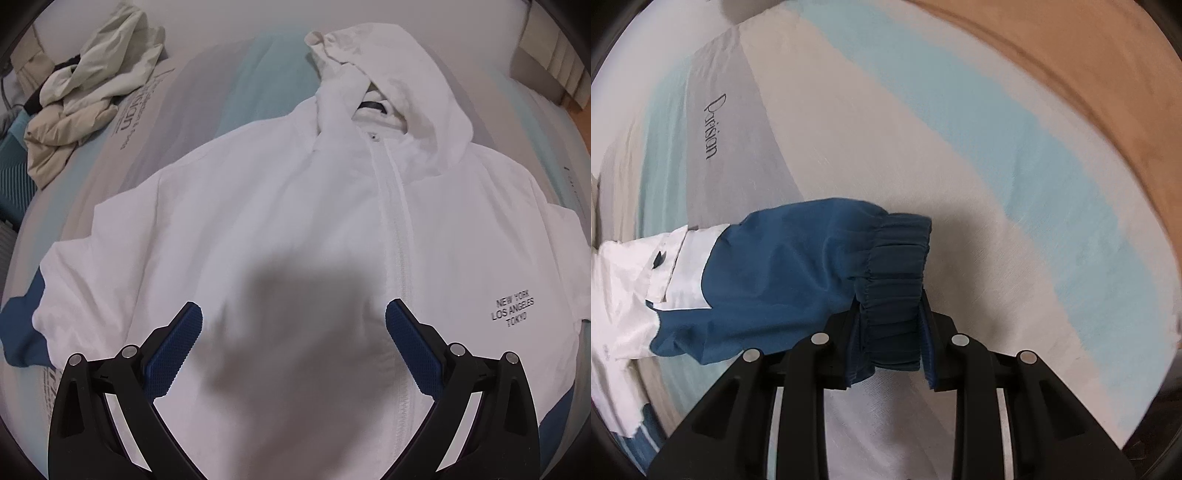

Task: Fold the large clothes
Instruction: 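Carry the held blue cuff across the jacket body toward the other sleeve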

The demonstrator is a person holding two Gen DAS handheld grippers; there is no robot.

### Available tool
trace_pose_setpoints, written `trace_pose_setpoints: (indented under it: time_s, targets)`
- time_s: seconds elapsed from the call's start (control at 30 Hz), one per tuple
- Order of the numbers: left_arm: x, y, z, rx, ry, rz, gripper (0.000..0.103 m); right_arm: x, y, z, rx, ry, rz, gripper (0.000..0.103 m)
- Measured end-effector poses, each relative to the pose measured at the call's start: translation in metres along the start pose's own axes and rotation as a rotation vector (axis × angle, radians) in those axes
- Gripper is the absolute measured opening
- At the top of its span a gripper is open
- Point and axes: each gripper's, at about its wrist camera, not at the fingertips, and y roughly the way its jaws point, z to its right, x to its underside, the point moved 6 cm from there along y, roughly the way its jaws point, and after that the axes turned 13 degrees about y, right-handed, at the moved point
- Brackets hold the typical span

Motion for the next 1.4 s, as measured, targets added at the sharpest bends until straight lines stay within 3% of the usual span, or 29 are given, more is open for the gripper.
trace_pose_setpoints:
  time_s: [0.17, 0.47, 0.93, 1.17, 1.4]
  targets:
    - [0.006, 0.0, -0.005, -0.005, -0.013, -0.005, 0.097, 0.004, -0.014, -0.004, 0.054, -0.039, 0.045, 0.025]
    - [0.012, 0.002, -0.017, -0.018, -0.017, -0.003, 0.097, -0.004, -0.039, -0.034, 0.071, -0.106, 0.088, 0.025]
    - [0.023, -0.006, -0.039, 0.001, -0.018, -0.004, 0.097, 0.0, -0.096, -0.111, 0.036, -0.224, 0.171, 0.025]
    - [0.031, -0.009, -0.057, -0.004, 0.009, 0.01, 0.097, 0.025, -0.119, -0.171, -0.014, -0.293, 0.183, 0.024]
    - [0.049, -0.01, -0.095, 0.002, -0.039, 0.007, 0.097, 0.062, -0.132, -0.23, -0.04, -0.362, 0.191, 0.024]
